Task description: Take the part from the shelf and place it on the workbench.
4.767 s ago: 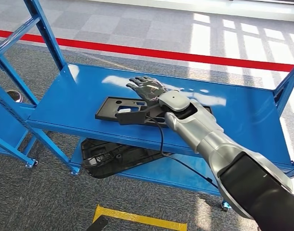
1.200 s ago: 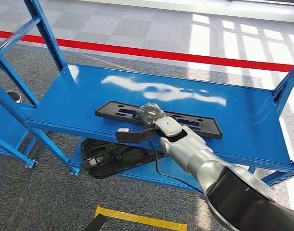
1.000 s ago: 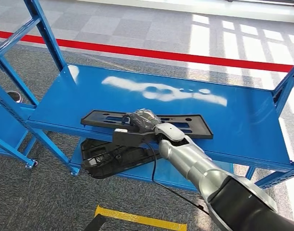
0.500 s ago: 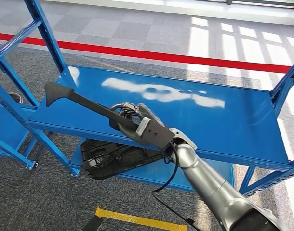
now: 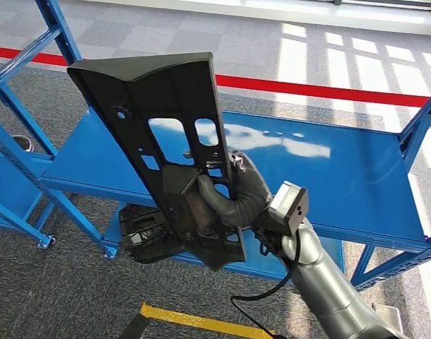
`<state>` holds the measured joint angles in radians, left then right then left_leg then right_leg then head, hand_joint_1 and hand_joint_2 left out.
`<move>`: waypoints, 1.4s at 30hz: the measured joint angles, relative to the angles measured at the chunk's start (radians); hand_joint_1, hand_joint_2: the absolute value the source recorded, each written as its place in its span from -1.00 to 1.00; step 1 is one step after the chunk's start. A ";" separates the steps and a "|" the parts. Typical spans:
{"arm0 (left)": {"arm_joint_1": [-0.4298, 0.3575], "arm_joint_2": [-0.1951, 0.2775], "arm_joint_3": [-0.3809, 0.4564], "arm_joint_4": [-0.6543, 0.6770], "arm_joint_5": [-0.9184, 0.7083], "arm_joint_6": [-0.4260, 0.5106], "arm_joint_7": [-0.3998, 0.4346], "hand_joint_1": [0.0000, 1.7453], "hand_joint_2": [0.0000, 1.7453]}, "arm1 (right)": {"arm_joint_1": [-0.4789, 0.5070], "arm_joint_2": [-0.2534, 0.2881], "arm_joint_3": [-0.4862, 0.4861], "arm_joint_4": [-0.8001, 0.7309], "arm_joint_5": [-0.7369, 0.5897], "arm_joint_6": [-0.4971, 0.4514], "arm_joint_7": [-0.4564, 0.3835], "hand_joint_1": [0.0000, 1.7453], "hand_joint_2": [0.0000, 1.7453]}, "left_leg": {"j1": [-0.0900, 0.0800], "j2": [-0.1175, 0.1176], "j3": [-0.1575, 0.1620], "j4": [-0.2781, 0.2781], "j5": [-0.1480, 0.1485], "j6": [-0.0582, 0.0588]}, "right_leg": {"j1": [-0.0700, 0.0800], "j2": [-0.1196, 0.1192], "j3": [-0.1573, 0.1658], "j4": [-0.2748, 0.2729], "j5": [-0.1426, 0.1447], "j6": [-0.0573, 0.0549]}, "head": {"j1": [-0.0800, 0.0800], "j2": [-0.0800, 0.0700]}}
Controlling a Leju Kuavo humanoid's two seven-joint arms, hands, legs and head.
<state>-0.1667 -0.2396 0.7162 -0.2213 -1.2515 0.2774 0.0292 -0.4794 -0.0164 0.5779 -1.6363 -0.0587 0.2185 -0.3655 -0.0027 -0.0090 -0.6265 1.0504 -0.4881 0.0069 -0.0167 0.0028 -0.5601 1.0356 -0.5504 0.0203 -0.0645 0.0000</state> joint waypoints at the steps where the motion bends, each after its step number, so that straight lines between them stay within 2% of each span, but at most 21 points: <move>1: -0.001 0.000 0.000 0.000 -0.002 0.010 -0.012 -1.00 1.00 | 0.005 -0.003 -0.003 -0.006 0.014 -0.006 -0.001 1.00 1.00 | 0.000 0.000 0.000 0.000 0.000 0.000 | 0.000 0.000 0.000 0.000 0.000 0.000 | 0.000 0.000; 7: -0.012 0.000 -0.003 0.000 -0.005 0.049 -0.057 -1.00 1.00 | 0.036 -0.010 -0.005 -0.018 0.070 -0.035 -0.014 1.00 1.00 | 0.000 0.000 0.000 0.000 0.000 0.000 | 0.000 0.000 0.000 0.000 0.000 0.000 | 0.000 0.000; 16: -0.025 0.000 -0.013 0.000 -0.020 0.105 -0.055 -1.00 1.00 | 0.058 -0.011 -0.001 -0.018 0.107 -0.070 -0.022 1.00 1.00 | 0.000 0.000 0.000 0.000 0.000 0.000 | 0.000 0.000 0.000 0.000 0.000 0.000 | 0.000 0.000; 25: -0.028 0.000 -0.018 0.000 -0.017 0.108 -0.071 -1.00 1.00 | 0.067 -0.012 -0.001 -0.018 0.114 -0.080 -0.031 1.00 1.00 | 0.000 0.000 0.000 0.000 0.000 0.000 | 0.000 0.000 0.000 0.000 0.000 0.000 | 0.000 0.000; 42: -0.029 0.000 -0.018 0.000 -0.007 0.093 -0.040 -1.00 1.00 | 0.095 -0.013 0.009 -0.037 0.096 -0.083 -0.039 1.00 1.00 | 0.000 0.000 0.000 0.000 0.000 0.000 | 0.000 0.000 0.000 0.000 0.000 0.001 | 0.000 0.000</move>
<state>-0.1956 -0.2396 0.6979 -0.2213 -1.2586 0.3701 -0.0106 -0.3846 -0.0294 0.5869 -1.6735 0.0372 0.1350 -0.4042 -0.0031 -0.0090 -0.6270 1.0504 -0.4882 0.0070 -0.0167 0.0028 -0.5601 1.0356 -0.5508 0.0209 -0.0645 0.0000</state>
